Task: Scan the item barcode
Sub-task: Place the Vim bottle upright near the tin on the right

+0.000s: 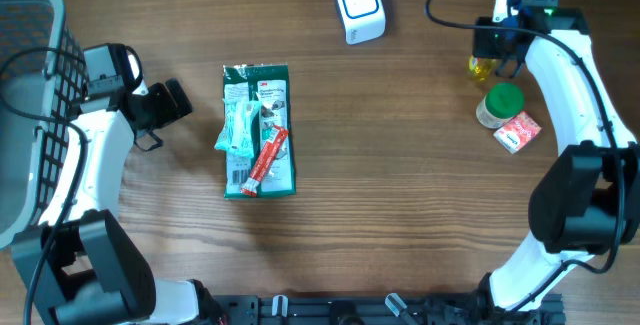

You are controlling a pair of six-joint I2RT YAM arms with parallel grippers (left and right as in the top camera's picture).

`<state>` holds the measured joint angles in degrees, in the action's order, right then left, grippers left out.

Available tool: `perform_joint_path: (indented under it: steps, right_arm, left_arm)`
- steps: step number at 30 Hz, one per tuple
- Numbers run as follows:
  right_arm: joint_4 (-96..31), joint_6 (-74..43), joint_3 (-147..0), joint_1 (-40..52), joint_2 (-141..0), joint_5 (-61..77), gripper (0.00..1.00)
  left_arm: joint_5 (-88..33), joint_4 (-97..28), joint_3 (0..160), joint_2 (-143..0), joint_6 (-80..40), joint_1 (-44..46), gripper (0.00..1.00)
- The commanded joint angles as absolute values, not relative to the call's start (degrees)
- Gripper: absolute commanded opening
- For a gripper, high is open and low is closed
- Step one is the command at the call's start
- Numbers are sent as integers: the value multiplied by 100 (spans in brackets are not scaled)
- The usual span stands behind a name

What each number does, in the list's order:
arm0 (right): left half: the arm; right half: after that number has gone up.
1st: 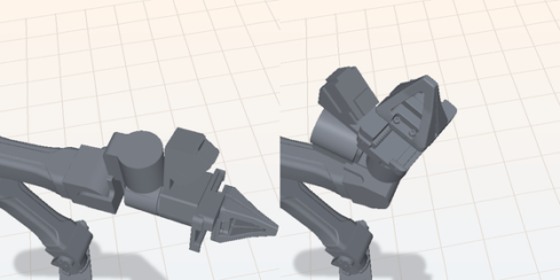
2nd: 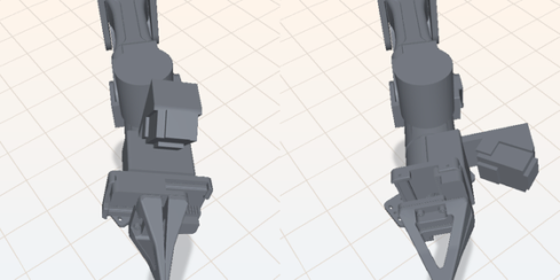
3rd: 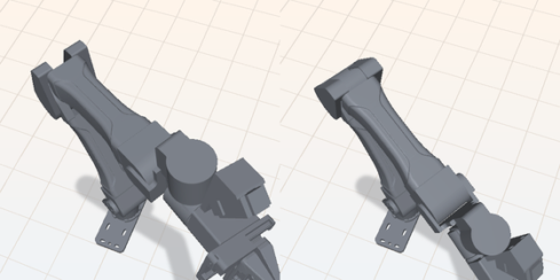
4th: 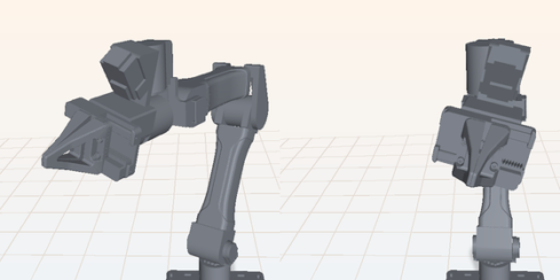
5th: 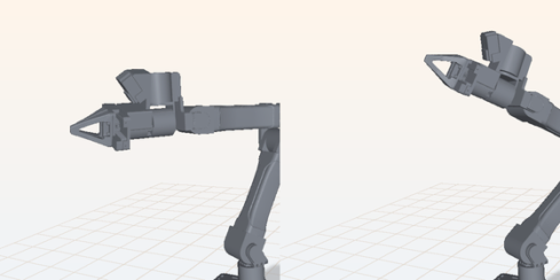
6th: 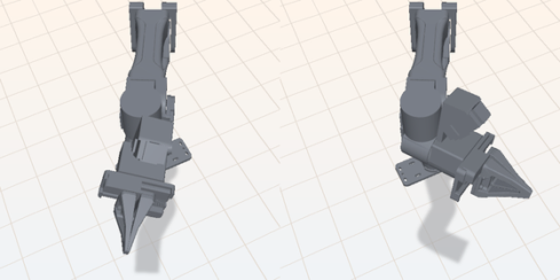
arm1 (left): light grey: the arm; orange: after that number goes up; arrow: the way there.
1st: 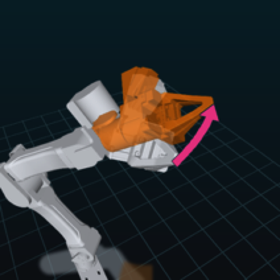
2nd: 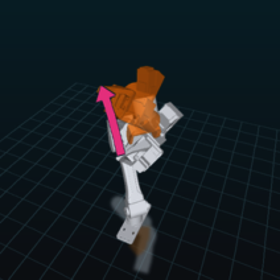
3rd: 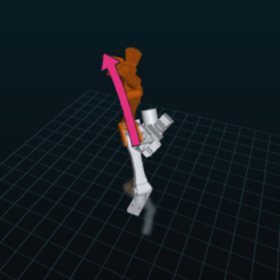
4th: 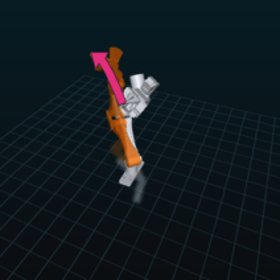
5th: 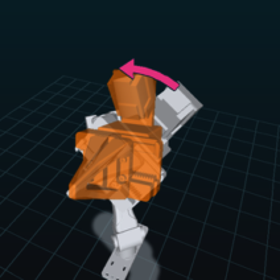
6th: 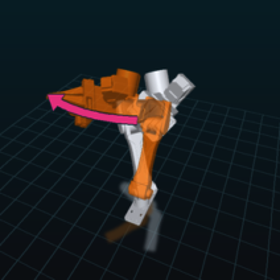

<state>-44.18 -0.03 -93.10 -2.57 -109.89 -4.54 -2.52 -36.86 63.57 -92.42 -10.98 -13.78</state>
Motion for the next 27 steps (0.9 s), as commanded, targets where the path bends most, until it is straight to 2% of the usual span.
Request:
perform_joint_path:
  steps: [1,7,9,10,11,12,16,20,24,26,27]
  right_arm:
    - [-4206,-161,-9312,-506,-11072,-283,17]
    - [-4091,-145,-9312,-543,-11404,-82,21]
    - [-4099,-150,-9312,-550,-11504,-82,28]
    - [-4082,-150,-9312,-550,-11504,-82,54]
    - [-4080,-150,-9312,-550,-11504,-82,89]
    - [-4115,-148,-9312,-550,-11504,-84,100]
    - [-4278,-145,-9518,-550,-11260,-134,100]
    - [-4685,-108,-10097,-515,-10230,-106,99]
    - [-5349,-176,-10121,-303,-9347,1678,86]
    - [-5994,-550,-10110,10,-9279,2917,86]
    - [-6215,-770,-10033,255,-9306,3148,90]
  left_arm:
    - [-298,-3682,6351,-9262,-1028,-1400,100]
    - [-298,-3682,6351,-9262,-1028,-1400,100]
    - [-298,-3684,6351,-9262,-1028,-1400,100]
    - [-298,-3684,6351,-9262,-1028,-1400,100]
    - [-298,-3682,6351,-9262,-1028,-1400,100]
    - [-298,-3684,6351,-9262,-1028,-1400,100]
    - [-298,-3682,6351,-9262,-1028,-1400,100]
    - [-298,-3682,6351,-9262,-1028,-1400,100]
    - [-298,-3684,6351,-9262,-1028,-1400,100]
    - [-298,-3684,6351,-9262,-1028,-1400,100]
    - [-298,-3682,6351,-9262,-1028,-1400,100]
